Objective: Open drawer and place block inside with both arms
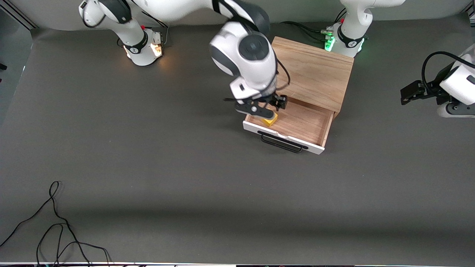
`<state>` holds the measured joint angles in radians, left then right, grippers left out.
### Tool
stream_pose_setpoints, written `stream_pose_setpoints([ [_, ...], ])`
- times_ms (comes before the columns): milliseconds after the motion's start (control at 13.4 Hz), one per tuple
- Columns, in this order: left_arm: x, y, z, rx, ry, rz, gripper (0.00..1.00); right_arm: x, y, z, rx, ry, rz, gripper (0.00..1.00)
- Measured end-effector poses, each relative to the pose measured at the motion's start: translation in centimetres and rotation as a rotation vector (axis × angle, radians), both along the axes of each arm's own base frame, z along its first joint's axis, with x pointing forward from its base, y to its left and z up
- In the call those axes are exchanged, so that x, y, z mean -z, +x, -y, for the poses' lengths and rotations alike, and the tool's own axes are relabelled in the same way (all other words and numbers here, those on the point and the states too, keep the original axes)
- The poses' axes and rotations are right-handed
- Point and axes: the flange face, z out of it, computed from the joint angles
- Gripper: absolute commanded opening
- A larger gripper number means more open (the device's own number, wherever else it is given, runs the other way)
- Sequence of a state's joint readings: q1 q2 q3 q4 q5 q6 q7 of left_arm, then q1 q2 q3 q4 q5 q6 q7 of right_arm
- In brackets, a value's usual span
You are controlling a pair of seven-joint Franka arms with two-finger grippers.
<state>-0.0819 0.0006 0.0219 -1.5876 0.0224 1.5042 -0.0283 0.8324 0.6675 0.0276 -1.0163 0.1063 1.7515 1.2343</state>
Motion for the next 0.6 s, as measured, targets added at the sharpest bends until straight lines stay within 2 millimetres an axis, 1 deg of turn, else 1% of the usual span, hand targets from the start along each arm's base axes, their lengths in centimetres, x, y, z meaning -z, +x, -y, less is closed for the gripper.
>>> stream_pose_setpoints([
  [74, 0.0, 0.0, 0.1, 0.000, -0.007, 0.000, 1.00, -3.3, 0.6, 2.5, -0.009, -0.018, 0.009, 0.88],
  [149, 0.0, 0.0, 0.1, 0.000, -0.009, -0.001, 1.00, -6.3, 1.4, 5.5, -0.035, -0.040, 0.010, 0.88],
  [223, 0.0, 0.0, 0.1, 0.000, -0.011, -0.001, 1.00, -9.3, 2.6, 9.4, -0.069, -0.059, 0.009, 0.88],
  [298, 0.0, 0.0, 0.2, 0.000, -0.011, -0.001, 1.00, -11.7, 3.9, 13.6, -0.113, -0.075, 0.000, 0.88],
  [372, 0.0, 0.0, 0.2, 0.001, -0.011, -0.002, 1.00, -13.7, 5.2, 18.3, -0.161, -0.087, -0.017, 0.88],
  [446, 0.0, 0.0, 0.2, 0.001, -0.011, -0.002, 1.00, -15.1, 6.5, 22.9, -0.201, -0.090, -0.032, 0.88],
  [595, 0.1, -0.1, 0.2, 0.002, -0.011, -0.004, 1.00, -16.6, 8.8, 31.5, -0.258, -0.080, -0.044, 0.88],
])
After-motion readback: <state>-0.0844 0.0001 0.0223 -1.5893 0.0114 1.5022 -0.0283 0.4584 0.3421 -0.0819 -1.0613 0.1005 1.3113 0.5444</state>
